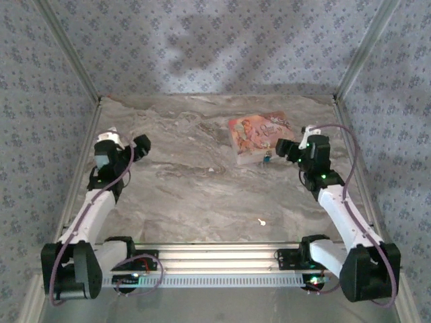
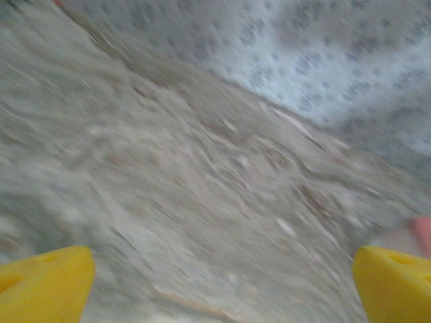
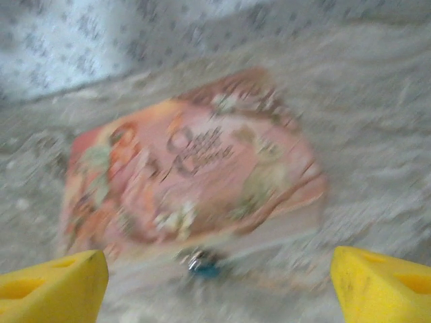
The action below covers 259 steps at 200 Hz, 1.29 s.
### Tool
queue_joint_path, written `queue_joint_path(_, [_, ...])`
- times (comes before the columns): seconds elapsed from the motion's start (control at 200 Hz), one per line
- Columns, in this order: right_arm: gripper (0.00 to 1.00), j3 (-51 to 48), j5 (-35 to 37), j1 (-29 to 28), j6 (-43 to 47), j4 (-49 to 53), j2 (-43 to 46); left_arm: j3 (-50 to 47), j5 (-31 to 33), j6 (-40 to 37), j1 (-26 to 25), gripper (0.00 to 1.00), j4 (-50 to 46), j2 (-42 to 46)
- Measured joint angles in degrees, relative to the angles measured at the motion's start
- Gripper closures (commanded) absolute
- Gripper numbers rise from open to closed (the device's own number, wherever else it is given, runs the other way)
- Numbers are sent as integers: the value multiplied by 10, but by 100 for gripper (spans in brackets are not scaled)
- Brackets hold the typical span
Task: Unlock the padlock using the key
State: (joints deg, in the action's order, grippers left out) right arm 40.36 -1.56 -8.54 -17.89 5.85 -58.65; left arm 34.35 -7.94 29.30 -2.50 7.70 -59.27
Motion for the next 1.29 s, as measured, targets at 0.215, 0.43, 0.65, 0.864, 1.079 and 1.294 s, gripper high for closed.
queue_joint_path(0.215, [23, 7, -32, -109, -66, 201, 22, 0, -37, 67, -137, 2, -19, -6])
queue_joint_path(0.43, [33, -36, -52, -196, -120, 321, 41, 1, -45, 91, -219, 2, 7, -65])
queue_joint_path(0.65, [41, -88, -53, -262, -173, 369, 41, 21, -45, 98, -233, 2, 20, -107])
queue_joint_path(0.864, [49, -111, -54, -290, -212, 367, 29, 28, -43, 98, -235, 2, 28, -113])
queue_joint_path(1.079, [55, -111, -54, -308, -224, 343, -12, 28, -40, 98, -235, 2, 28, -113])
queue_joint_path(1.294, [60, -111, -51, -316, -229, 330, -47, 28, -37, 98, -235, 2, 28, -113])
